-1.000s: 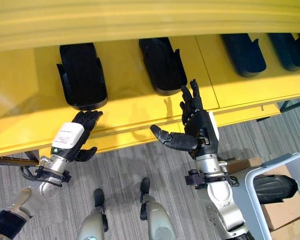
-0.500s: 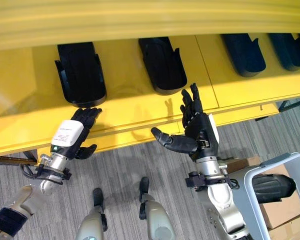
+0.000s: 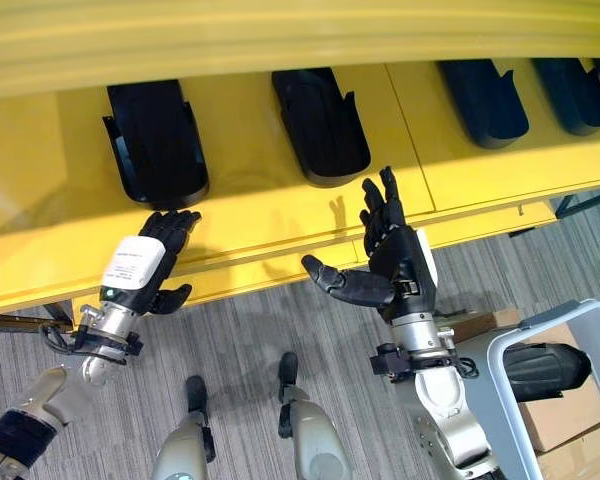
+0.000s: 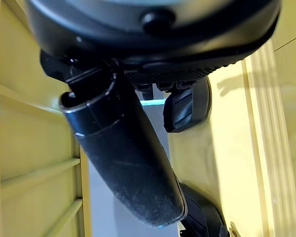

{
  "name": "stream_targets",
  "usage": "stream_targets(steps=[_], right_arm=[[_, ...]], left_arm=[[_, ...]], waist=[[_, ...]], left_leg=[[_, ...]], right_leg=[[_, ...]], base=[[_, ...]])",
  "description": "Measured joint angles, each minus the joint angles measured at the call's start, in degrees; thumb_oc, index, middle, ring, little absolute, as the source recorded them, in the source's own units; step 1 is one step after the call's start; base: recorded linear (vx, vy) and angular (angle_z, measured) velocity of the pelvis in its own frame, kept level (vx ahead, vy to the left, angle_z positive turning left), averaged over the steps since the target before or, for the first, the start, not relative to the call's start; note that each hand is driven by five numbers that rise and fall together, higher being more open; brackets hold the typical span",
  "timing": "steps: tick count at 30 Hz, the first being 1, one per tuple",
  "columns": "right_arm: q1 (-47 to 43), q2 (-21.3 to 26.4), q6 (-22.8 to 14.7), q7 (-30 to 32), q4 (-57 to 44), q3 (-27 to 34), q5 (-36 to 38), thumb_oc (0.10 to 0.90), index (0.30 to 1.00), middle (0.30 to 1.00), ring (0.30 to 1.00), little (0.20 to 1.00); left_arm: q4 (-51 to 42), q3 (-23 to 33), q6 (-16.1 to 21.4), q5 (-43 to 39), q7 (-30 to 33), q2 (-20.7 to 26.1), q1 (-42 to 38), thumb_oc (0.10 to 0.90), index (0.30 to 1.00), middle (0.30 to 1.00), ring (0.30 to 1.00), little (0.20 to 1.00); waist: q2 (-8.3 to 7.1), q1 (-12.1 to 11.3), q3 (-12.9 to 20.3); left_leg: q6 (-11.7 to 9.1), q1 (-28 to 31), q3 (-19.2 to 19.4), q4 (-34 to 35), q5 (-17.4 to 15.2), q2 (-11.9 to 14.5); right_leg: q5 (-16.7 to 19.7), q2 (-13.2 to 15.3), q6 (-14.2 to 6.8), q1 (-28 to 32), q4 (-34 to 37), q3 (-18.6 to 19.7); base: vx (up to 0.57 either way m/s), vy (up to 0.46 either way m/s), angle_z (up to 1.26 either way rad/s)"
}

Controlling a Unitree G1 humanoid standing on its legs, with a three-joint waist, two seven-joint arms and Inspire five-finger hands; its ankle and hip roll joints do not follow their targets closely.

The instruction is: Move parts from the plastic box to the shelf.

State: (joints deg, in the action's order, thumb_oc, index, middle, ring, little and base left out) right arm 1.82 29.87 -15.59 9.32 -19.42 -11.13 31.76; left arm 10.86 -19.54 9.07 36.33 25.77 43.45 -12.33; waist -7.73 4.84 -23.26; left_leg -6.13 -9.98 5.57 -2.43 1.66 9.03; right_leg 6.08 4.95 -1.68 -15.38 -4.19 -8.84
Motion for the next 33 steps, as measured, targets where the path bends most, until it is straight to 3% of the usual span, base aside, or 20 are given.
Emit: stream_targets(steps=[7,15,19,23,30,33], right_arm=[[0.0,0.0,0.0,0.0,0.0,0.0,0.0,0.900,1.000,1.000,1.000,1.000],[0.1,0.0,0.0,0.0,0.0,0.1,0.0,0.900,1.000,1.000,1.000,1.000],[0.0,0.0,-0.1,0.0,-0.1,0.7,0.0,0.900,1.000,1.000,1.000,1.000],[-0.1,0.1,-0.1,-0.1,-0.1,0.9,-0.1,0.900,1.000,1.000,1.000,1.000],[0.3,0.3,0.3,-0.6,-0.2,1.4,-0.1,0.900,1.000,1.000,1.000,1.000],[0.3,0.3,0.6,-0.6,-0.2,1.3,-0.1,0.900,1.000,1.000,1.000,1.000]], left_arm=[[-0.3,0.0,0.0,0.0,-0.1,0.0,0.0,0.900,1.000,1.000,1.000,1.000],[-8.3,3.9,1.5,-0.4,-4.2,1.2,8.2,0.900,1.000,1.000,1.000,1.000],[-14.8,4.5,3.2,-4.5,-8.9,4.7,15.5,0.900,1.000,1.000,1.000,1.000],[-18.4,4.6,4.8,-7.0,-12.1,4.8,18.4,0.900,1.000,1.000,1.000,1.000],[-22.3,5.2,6.3,-16.5,-15.4,4.1,22.9,0.900,1.000,1.000,1.000,1.000],[-22.3,6.0,6.3,-22.7,-15.5,1.4,23.0,0.900,1.000,1.000,1.000,1.000]], waist=[[0.13,-0.1,-0.1],[0.54,-0.6,-0.8],[1.21,-0.6,-0.8],[3.06,-2.0,-0.5],[5.87,-1.8,1.3],[6.87,-1.6,2.8]], left_leg=[[0.0,-0.1,0.0,0.0,0.0,0.0],[-0.1,1.2,0.0,1.1,0.1,0.0],[0.0,4.1,-0.3,2.7,0.1,-0.2],[0.0,4.4,-0.8,3.1,0.2,-0.4],[0.0,9.0,-0.9,5.9,0.7,-0.5],[0.0,9.6,-0.8,5.9,0.7,-0.4]], right_leg=[[0.0,0.0,0.0,0.0,0.0,0.0],[0.1,0.0,0.0,1.2,0.8,-0.1],[0.2,0.0,-0.2,4.4,2.6,-0.7],[0.3,0.1,-0.3,5.3,3.4,-1.3],[0.3,0.0,-0.3,9.3,4.9,-1.7],[0.3,-0.3,-0.4,9.9,5.2,-1.6]], base=[[0.00,0.000,0.00],[0.00,0.005,0.01],[0.03,0.029,0.07],[0.05,0.025,0.08],[0.06,-0.004,0.02],[0.02,-0.041,-0.06]])
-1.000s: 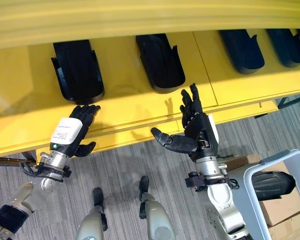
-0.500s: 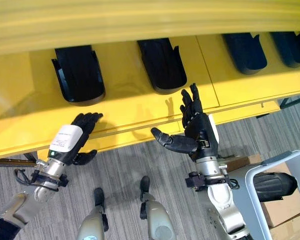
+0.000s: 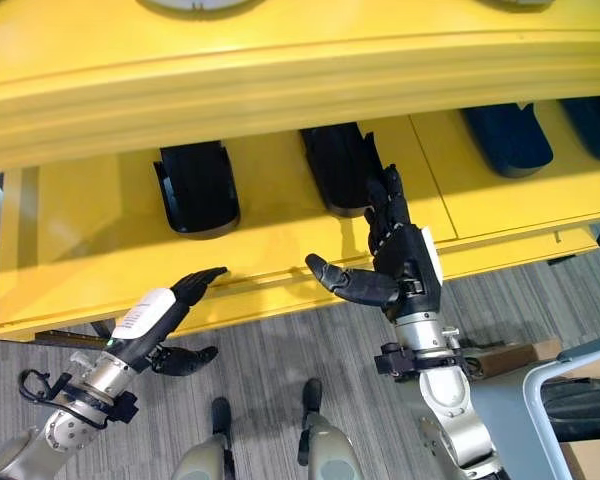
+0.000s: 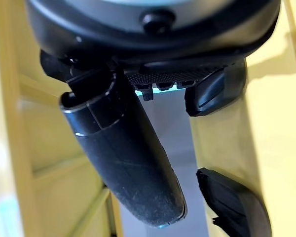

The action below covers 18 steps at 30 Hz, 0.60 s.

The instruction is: Move parts from the plastic box to the shelf.

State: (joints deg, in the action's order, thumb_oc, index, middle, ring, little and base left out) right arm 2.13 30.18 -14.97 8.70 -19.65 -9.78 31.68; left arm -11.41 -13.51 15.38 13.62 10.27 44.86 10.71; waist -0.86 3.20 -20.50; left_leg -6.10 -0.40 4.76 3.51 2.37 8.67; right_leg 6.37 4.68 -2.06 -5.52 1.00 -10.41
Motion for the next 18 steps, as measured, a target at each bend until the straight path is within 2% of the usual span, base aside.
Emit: stream_targets(steps=[3,8,11,14,15,16,17,18], right_arm=[[-0.1,0.0,0.1,-0.1,0.1,-0.2,0.0,0.900,1.000,1.000,1.000,1.000],[0.1,1.0,0.5,-1.1,0.3,-0.3,0.0,0.900,1.000,1.000,1.000,1.000],[0.1,1.6,0.5,-1.9,0.3,-0.7,0.0,0.900,1.000,1.000,1.000,1.000],[0.1,1.8,0.4,-2.1,0.3,-0.7,0.0,0.900,1.000,1.000,1.000,1.000],[0.3,1.8,0.4,-2.1,0.3,-0.6,-0.1,0.900,1.000,1.000,1.000,1.000],[2.1,1.7,0.5,-2.2,0.3,-0.5,-0.2,0.900,1.000,1.000,1.000,1.000],[3.0,1.1,0.9,-2.6,0.2,-0.6,-0.3,0.900,1.000,1.000,1.000,1.000],[3.0,1.3,1.1,-3.1,0.2,-0.5,-0.3,0.900,1.000,1.000,1.000,1.000]], left_arm=[[0.1,0.5,0.0,-7.1,0.1,-1.8,0.4,0.900,1.000,1.000,1.000,1.000],[0.3,3.8,-0.3,-26.9,-2.1,-10.6,2.1,0.900,1.000,1.000,1.000,1.000],[0.3,4.9,-0.3,-31.4,-2.7,-10.9,2.2,0.900,1.000,1.000,1.000,1.000],[0.8,4.8,-0.4,-35.8,-4.0,-13.4,2.3,0.900,1.000,1.000,1.000,1.000],[1.4,4.8,-0.5,-35.9,-4.8,-14.1,2.1,0.900,1.000,1.000,1.000,1.000],[3.5,4.7,-0.6,-36.0,-5.1,-16.7,1.4,0.900,1.000,1.000,1.000,1.000],[3.9,4.8,-0.8,-36.5,-5.1,-18.0,2.8,0.900,1.000,1.000,1.000,1.000],[3.8,4.7,-1.0,-36.5,-5.4,-18.3,4.3,0.900,1.000,1.000,1.000,1.000]], waist=[[0.01,0.7,1.3],[-0.06,2.0,4.5],[0.07,1.6,6.3],[0.76,1.2,7.3],[1.13,1.0,7.4],[1.08,1.2,7.5],[-0.59,-1.1,7.4],[-0.45,-1.7,7.5]], left_leg=[[-0.1,0.6,1.0,0.0,0.0,0.4],[-0.4,1.6,2.6,0.0,-0.1,1.6],[-1.0,1.4,2.6,-0.3,0.2,3.6],[-0.7,-0.1,1.9,-2.7,0.1,5.1],[-0.9,-1.5,2.2,-4.5,0.4,5.0],[-0.3,-3.2,2.8,-8.4,1.1,4.9],[1.2,-4.6,-8.4,-9.0,-3.5,-4.8],[2.3,-4.7,-11.0,-7.8,-4.1,-10.1]], right_leg=[[0.0,-0.4,0.0,0.0,-0.2,0.9],[-0.2,-1.7,0.3,-0.1,-0.3,2.3],[-0.8,-3.8,1.3,-0.1,-0.3,2.3],[-0.9,-5.2,2.8,0.2,0.1,1.4],[-1.3,-5.4,3.5,0.4,0.1,0.4],[-1.7,-4.6,3.9,1.5,0.8,-1.0],[-0.4,-1.8,4.1,1.8,2.0,1.8],[0.7,-0.7,3.4,1.7,2.7,2.9]], base=[[0.03,-0.093,-0.16],[0.01,-0.165,-0.17],[-0.02,-0.199,-0.04],[0.03,-0.169,0.14],[0.03,-0.134,0.44],[0.04,-0.080,0.27],[0.07,-0.094,-0.04],[0.10,-0.034,-0.73]])
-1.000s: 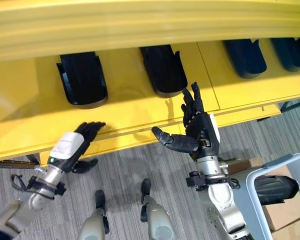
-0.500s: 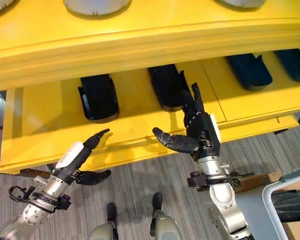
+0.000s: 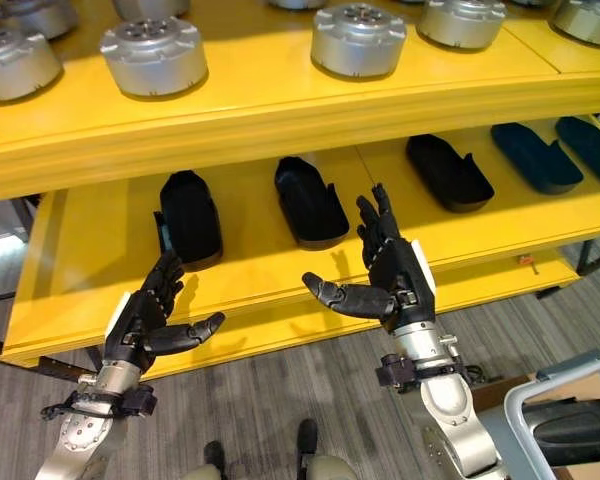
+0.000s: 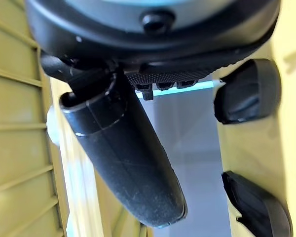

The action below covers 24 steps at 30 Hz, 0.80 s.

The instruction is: Move parts from the plastic box to the shelf.

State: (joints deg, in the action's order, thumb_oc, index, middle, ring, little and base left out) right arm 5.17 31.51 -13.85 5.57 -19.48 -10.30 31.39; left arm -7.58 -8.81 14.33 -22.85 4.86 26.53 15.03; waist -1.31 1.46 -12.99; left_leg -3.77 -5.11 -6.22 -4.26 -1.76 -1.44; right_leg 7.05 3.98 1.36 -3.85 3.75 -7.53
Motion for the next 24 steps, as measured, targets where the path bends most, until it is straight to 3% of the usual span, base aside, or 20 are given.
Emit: stream_targets(steps=[1,2,3,5,8,11,13,17,20,21,22,23,24], right_arm=[[0.1,-0.1,0.6,-0.5,0.1,0.1,0.0,0.900,1.000,1.000,1.000,1.000],[0.0,-0.3,0.7,-1.7,0.2,0.0,0.0,0.900,1.000,1.000,1.000,1.000],[0.0,-0.8,0.7,-2.0,0.2,0.0,0.0,0.900,1.000,1.000,1.000,1.000],[0.0,-2.2,1.0,-2.8,0.2,-0.2,0.1,0.900,1.000,1.000,1.000,1.000],[0.7,-4.2,1.2,-4.1,0.6,0.0,0.1,0.900,1.000,1.000,1.000,1.000],[1.2,-4.2,1.6,-4.7,0.6,0.0,0.2,0.900,1.000,1.000,1.000,1.000],[1.0,-4.2,2.3,-4.8,0.8,-0.2,0.2,0.900,1.000,1.000,1.000,1.000],[1.3,-4.2,3.6,-4.8,1.8,-0.8,0.1,0.900,1.000,1.000,1.000,1.000],[0.1,-4.4,3.9,-4.8,1.9,-2.5,0.1,0.900,1.000,1.000,1.000,1.000],[-2.5,-4.8,3.9,-4.8,2.9,-4.3,0.1,0.900,1.000,1.000,1.000,1.000],[-6.7,-6.3,3.7,-4.6,5.9,-6.3,-0.2,0.900,1.000,1.000,1.000,1.000],[-10.3,-7.6,4.2,-4.1,8.6,-7.7,-1.0,0.900,1.000,1.000,1.000,1.000],[-12.0,-8.5,4.4,-3.5,9.4,-8.0,-1.5,0.900,1.000,1.000,1.000,1.000]], left_arm=[[-0.4,0.2,-0.2,0.0,-0.4,-0.9,2.0,0.900,1.000,1.000,1.000,1.000],[-1.0,0.3,-0.2,0.0,-0.6,-0.9,3.4,0.900,1.000,1.000,1.000,1.000],[-1.0,0.5,-0.2,0.0,-0.6,-0.8,3.5,0.900,1.000,1.000,1.000,1.000],[-0.9,0.7,-0.2,-1.1,-0.9,-0.7,3.6,0.900,1.000,1.000,1.000,1.000],[-1.0,0.8,-0.5,-1.6,-1.6,-0.6,2.8,0.900,1.000,1.000,1.000,1.000],[-1.0,1.2,-0.5,-1.6,-1.8,-0.3,1.2,0.900,1.000,1.000,1.000,1.000],[-0.8,1.1,-0.5,-1.6,-1.8,-0.1,-0.4,0.900,1.000,1.000,1.000,1.000],[-0.7,1.1,-0.5,-1.6,-1.5,0.5,-3.0,0.900,1.000,1.000,1.000,1.000],[-0.7,1.5,-0.5,-1.6,-0.4,1.2,-3.5,0.900,1.000,1.000,1.000,1.000],[-0.7,2.3,-0.4,-1.6,0.0,2.0,-3.6,0.900,1.000,1.000,1.000,1.000],[-0.3,3.8,-0.5,-1.5,0.0,1.8,-3.7,0.900,1.000,1.000,1.000,1.000],[0.5,4.2,-0.6,-1.6,0.4,1.7,-4.0,0.900,1.000,1.000,1.000,1.000],[0.9,4.2,-0.7,-1.5,0.8,1.3,-4.4,0.900,1.000,1.000,1.000,1.000]], waist=[[0.95,-0.5,0.5],[1.23,-1.6,0.7],[0.70,-1.6,0.7],[-0.58,-1.6,0.9],[-0.85,-0.7,1.6],[-1.24,0.3,2.3],[-1.33,0.1,2.3],[-1.40,2.1,2.3],[-2.23,2.0,1.9],[-2.16,1.0,1.4],[-1.88,-0.7,0.7],[-1.55,-1.8,0.5],[-0.84,-1.9,0.0]], left_leg=[[2.8,0.8,-5.9,1.4,-0.8,-4.7],[5.7,2.1,-11.4,2.1,0.7,-7.6],[7.3,2.1,-12.5,1.4,2.0,-8.2],[8.3,2.2,-8.8,2.1,2.5,-7.5],[8.9,4.9,-3.2,5.5,3.6,-5.9],[9.3,5.2,-1.1,6.8,4.5,-5.8],[9.4,5.3,1.3,7.4,4.7,-5.8],[8.9,6.3,3.8,7.8,4.4,-5.6],[8.5,5.4,8.6,6.5,3.4,-5.0],[9.5,3.9,13.5,5.1,2.6,-2.8],[10.2,2.9,18.6,3.7,1.7,-0.6],[10.0,2.3,21.7,2.7,1.3,0.7],[10.2,2.2,22.5,2.0,0.4,1.2]], right_leg=[[0.6,-0.7,-0.6,-0.1,0.6,2.7],[1.1,-2.3,-1.1,-0.9,0.3,6.1],[1.4,-2.9,-1.3,-1.4,0.2,7.9],[1.3,-3.4,-2.1,-2.0,0.3,10.3],[-0.2,-2.6,-3.6,-1.5,-1.9,10.3],[-0.8,-1.0,-4.6,0.6,-0.8,11.2],[-0.4,-0.8,-5.3,1.0,0.6,13.8],[0.1,-1.7,-5.6,0.6,0.8,16.6],[1.3,-3.1,-6.2,-2.9,-2.1,19.8],[4.1,-3.7,-8.7,-4.9,-1.7,18.0],[-1.1,-2.2,-5.0,-6.5,-3.8,1.9],[-3.2,2.3,-4.0,-7.6,-7.7,-12.4],[-3.9,7.1,-4.4,-6.0,-9.6,-21.7]], base=[[0.12,0.037,-1.31],[0.09,0.046,-1.44],[0.08,0.086,-1.44],[0.08,0.119,-1.07],[0.03,0.105,-0.91],[0.00,0.082,-0.48],[0.00,0.077,-0.44],[-0.07,0.055,-0.40],[-0.15,-0.024,-0.99],[-0.09,-0.041,-1.86],[-0.04,-0.034,-2.11],[0.05,-0.063,-1.80],[0.07,-0.095,-1.32]])
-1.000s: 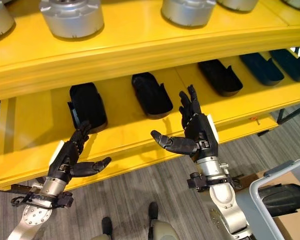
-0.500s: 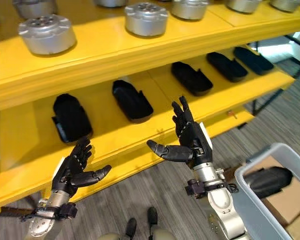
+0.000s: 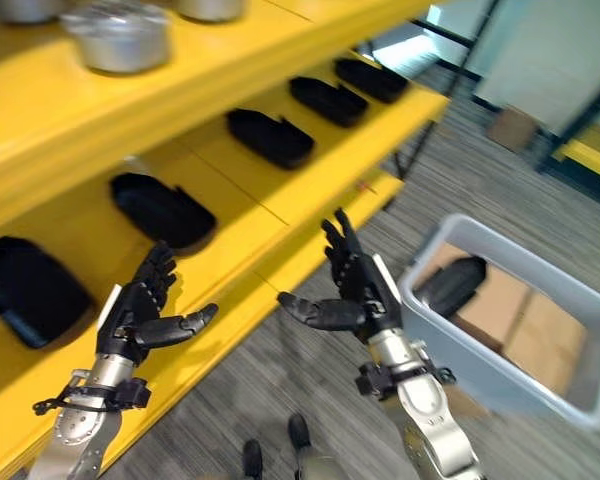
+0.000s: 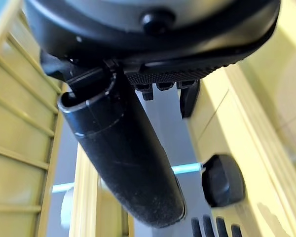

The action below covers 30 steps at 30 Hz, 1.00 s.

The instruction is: Move parts from the plastic box to the shelf.

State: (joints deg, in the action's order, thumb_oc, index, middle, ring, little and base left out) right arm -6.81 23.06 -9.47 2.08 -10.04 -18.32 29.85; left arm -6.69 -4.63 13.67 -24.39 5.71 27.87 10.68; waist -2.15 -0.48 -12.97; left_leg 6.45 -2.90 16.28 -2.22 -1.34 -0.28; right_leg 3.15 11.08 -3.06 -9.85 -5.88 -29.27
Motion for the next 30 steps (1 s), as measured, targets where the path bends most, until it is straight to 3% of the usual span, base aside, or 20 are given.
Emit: stream_targets(steps=[1,3,4,6,7,10,11,14,18,19,21,22,23,24,25,26,27,28,29,30], right_arm=[[-0.3,0.0,-0.1,0.1,-0.3,-0.1,-0.5,0.900,1.000,1.000,1.000,1.000],[-0.6,-0.1,0.0,0.0,-0.5,-0.8,-0.6,0.900,1.000,1.000,1.000,1.000],[0.2,0.1,0.0,0.0,-1.2,-0.4,-0.6,0.900,1.000,1.000,1.000,1.000],[2.6,-0.1,-0.1,0.5,-1.8,0.7,-0.7,0.900,1.000,1.000,1.000,1.000],[3.1,0.0,0.0,0.6,-1.8,0.8,-0.7,0.900,1.000,1.000,1.000,1.000],[5.5,-0.4,0.8,0.4,-1.8,0.8,-0.6,0.900,1.000,1.000,1.000,1.000],[6.1,0.7,0.9,0.4,-1.7,1.1,-0.6,0.900,1.000,1.000,1.000,1.000],[6.4,2.7,1.0,0.5,-1.9,1.7,-0.6,0.900,1.000,1.000,1.000,1.000],[6.5,3.1,1.0,0.5,-1.9,3.5,-0.5,0.900,1.000,1.000,1.000,1.000],[6.4,3.3,1.0,0.7,-1.9,3.9,-0.5,0.900,1.000,1.000,1.000,1.000],[6.6,3.3,0.9,0.8,-2.1,3.9,-0.5,0.900,1.000,1.000,1.000,1.000],[6.8,3.7,0.6,0.8,-2.1,3.9,-0.5,0.900,1.000,1.000,1.000,1.000],[6.9,4.1,0.5,0.8,-1.9,4.0,-0.5,0.900,1.000,1.000,1.000,1.000],[7.9,4.0,0.6,0.8,-2.5,4.6,-0.5,0.900,1.000,1.000,1.000,1.000],[8.4,4.3,0.5,0.8,-3.1,4.7,-0.5,0.900,1.000,1.000,1.000,1.000],[9.3,4.4,0.0,0.7,-4.0,5.4,-0.4,0.900,1.000,1.000,1.000,1.000],[9.1,4.5,-0.1,0.7,-4.0,5.5,-0.4,0.900,1.000,1.000,1.000,1.000],[9.1,4.7,-0.4,0.7,-4.1,6.0,-0.4,0.900,1.000,1.000,1.000,1.000],[9.0,4.6,-0.4,0.7,-4.0,6.3,-0.4,0.900,1.000,1.000,1.000,1.000],[9.8,4.3,-0.7,0.5,-4.0,6.5,-0.4,0.900,1.000,1.000,1.000,1.000]], left_arm=[[-0.1,-0.1,0.0,0.0,0.1,-0.1,-0.1,0.900,1.000,1.000,1.000,1.000],[-0.1,0.6,0.2,0.0,0.2,0.3,1.6,0.900,1.000,1.000,1.000,1.000],[0.1,0.8,0.1,0.0,0.3,0.3,1.6,0.900,1.000,1.000,1.000,1.000],[0.2,0.9,0.1,0.2,0.3,0.5,1.2,0.900,1.000,1.000,1.000,1.000],[0.1,1.2,0.1,0.3,0.3,0.6,1.1,0.900,1.000,1.000,1.000,1.000],[0.1,3.8,0.0,0.5,0.4,0.6,2.9,0.900,1.000,1.000,1.000,1.000],[0.6,4.1,-0.1,0.4,0.6,-1.8,3.3,0.900,1.000,1.000,1.000,1.000],[-0.8,4.1,-0.1,0.3,0.6,-2.6,5.7,0.900,1.000,1.000,1.000,1.000],[-0.7,4.0,-0.1,0.3,0.0,-2.7,4.7,0.900,1.000,1.000,1.000,1.000],[-0.4,3.9,-0.1,0.2,0.0,-2.9,3.2,0.900,1.000,1.000,1.000,1.000],[-0.3,3.8,-0.1,0.0,0.0,-3.4,2.4,0.900,1.000,1.000,1.000,1.000],[-0.3,3.7,-0.1,0.0,-0.1,-3.9,2.4,0.900,1.000,1.000,1.000,1.000],[-0.2,3.7,-0.1,0.0,-0.2,-4.2,1.8,0.900,1.000,1.000,1.000,1.000],[-0.3,3.3,0.0,0.0,-0.1,-4.4,1.5,0.900,1.000,1.000,1.000,1.000],[-0.3,2.9,0.0,0.0,-0.1,-4.4,1.7,0.900,1.000,1.000,1.000,1.000],[-0.3,1.9,0.0,0.0,-0.4,-4.4,2.4,0.900,1.000,1.000,1.000,1.000],[-0.3,1.5,0.0,0.0,-0.6,-4.3,2.9,0.900,1.000,1.000,1.000,1.000],[-0.1,0.7,0.0,0.0,-1.1,-4.6,3.0,0.900,1.000,1.000,1.000,1.000],[-0.1,-0.2,0.0,0.1,-1.6,-4.4,3.5,0.900,1.000,1.000,1.000,1.000],[0.3,-0.5,0.0,0.1,-1.8,-4.4,3.7,0.900,1.000,1.000,1.000,1.000]], waist=[[0.65,0.3,-0.4],[1.64,-2.2,-0.8],[1.47,-2.5,-0.8],[0.29,-0.8,-0.7],[-0.29,-1.1,-0.8],[-4.48,-1.4,0.0],[-3.25,-1.2,0.7],[-1.03,-0.1,1.2],[-0.45,2.2,1.5],[-0.63,2.0,1.6],[-0.79,2.0,1.8],[-0.57,2.5,1.9],[-0.52,2.8,1.8],[-1.21,1.6,2.0],[-1.39,1.4,1.9],[-2.00,1.3,1.8],[-2.39,1.1,1.7],[-2.96,0.7,1.5],[-2.83,0.1,1.4],[-2.84,0.4,1.3]], left_leg=[[-0.9,0.5,2.3,0.0,-0.6,0.9],[-1.8,1.9,6.1,-0.1,-0.6,1.9],[-2.1,1.8,6.3,-0.4,-0.8,1.8],[-3.7,1.5,4.8,0.5,0.0,1.1],[-4.1,1.3,4.8,0.7,0.4,1.0],[-7.5,2.9,5.0,3.5,2.9,0.5],[-8.8,2.9,4.4,4.2,3.7,2.0],[-11.4,2.9,4.3,4.9,5.8,8.8],[-12.5,3.1,3.2,4.4,6.5,14.3],[-12.5,2.6,2.4,1.6,6.6,16.5],[-12.2,1.4,0.3,-3.1,7.2,17.9],[-13.5,0.9,-2.0,-5.2,8.6,18.5],[-14.0,-1.5,-5.1,-10.1,8.9,19.4],[-13.3,-4.7,-7.6,-17.3,10.2,20.2],[-13.3,-6.2,-9.2,-20.4,10.2,20.0],[-14.7,-8.2,-13.0,-23.3,5.1,16.1],[-15.0,-8.6,-15.4,-22.0,3.1,12.7],[-14.5,-9.1,-20.0,-18.7,0.0,7.5],[-11.8,-10.8,-19.4,-15.0,-0.4,4.4],[-11.2,-11.7,-19.0,-10.5,0.2,3.5]], right_leg=[[0.4,4.9,-1.6,1.8,-0.4,0.3],[2.3,10.4,-4.7,3.2,-0.8,0.7],[3.5,12.6,-6.5,4.3,0.8,4.6],[5.2,14.6,-8.8,7.6,4.6,9.8],[5.4,14.8,-9.0,7.8,5.4,10.1],[6.3,11.2,-8.5,10.4,9.9,7.8],[7.0,9.2,-8.9,11.0,11.0,7.7],[4.8,1.4,-5.0,10.1,10.9,8.6],[3.3,-4.4,-2.1,9.5,10.9,9.4],[2.9,-6.2,-0.6,9.2,10.8,10.9],[2.5,-7.1,0.5,9.7,10.8,12.1],[1.6,-7.6,1.3,10.1,10.7,12.1],[0.2,-8.0,2.5,9.5,9.0,12.2],[0.1,-8.2,3.6,10.6,9.0,13.3],[-0.2,-8.4,4.3,11.2,9.2,14.1],[-0.1,-7.6,4.4,11.6,9.3,14.8],[-0.4,-7.5,4.8,11.6,9.5,16.5],[-0.4,-6.9,4.8,11.6,10.0,17.4],[0.0,-6.9,4.7,12.0,10.8,17.7],[-1.6,-7.1,4.5,12.3,11.0,17.6]], base=[[0.03,-0.161,-0.96],[-0.01,-0.166,-1.11],[0.07,-0.201,-0.50],[0.14,-0.209,0.23],[0.23,-0.225,0.13],[0.12,-0.344,0.02],[0.14,-0.341,-0.06],[0.14,-0.331,-0.26],[0.13,-0.343,-0.38],[0.13,-0.341,-0.62],[0.16,-0.352,-0.51],[0.14,-0.262,-0.23],[0.11,-0.130,-0.23],[0.11,-0.124,-0.27],[0.14,-0.059,-0.32],[0.07,0.000,-0.31],[0.13,-0.012,-0.34],[0.21,0.034,-0.55],[0.29,0.062,-0.36],[0.22,0.067,-0.26]])
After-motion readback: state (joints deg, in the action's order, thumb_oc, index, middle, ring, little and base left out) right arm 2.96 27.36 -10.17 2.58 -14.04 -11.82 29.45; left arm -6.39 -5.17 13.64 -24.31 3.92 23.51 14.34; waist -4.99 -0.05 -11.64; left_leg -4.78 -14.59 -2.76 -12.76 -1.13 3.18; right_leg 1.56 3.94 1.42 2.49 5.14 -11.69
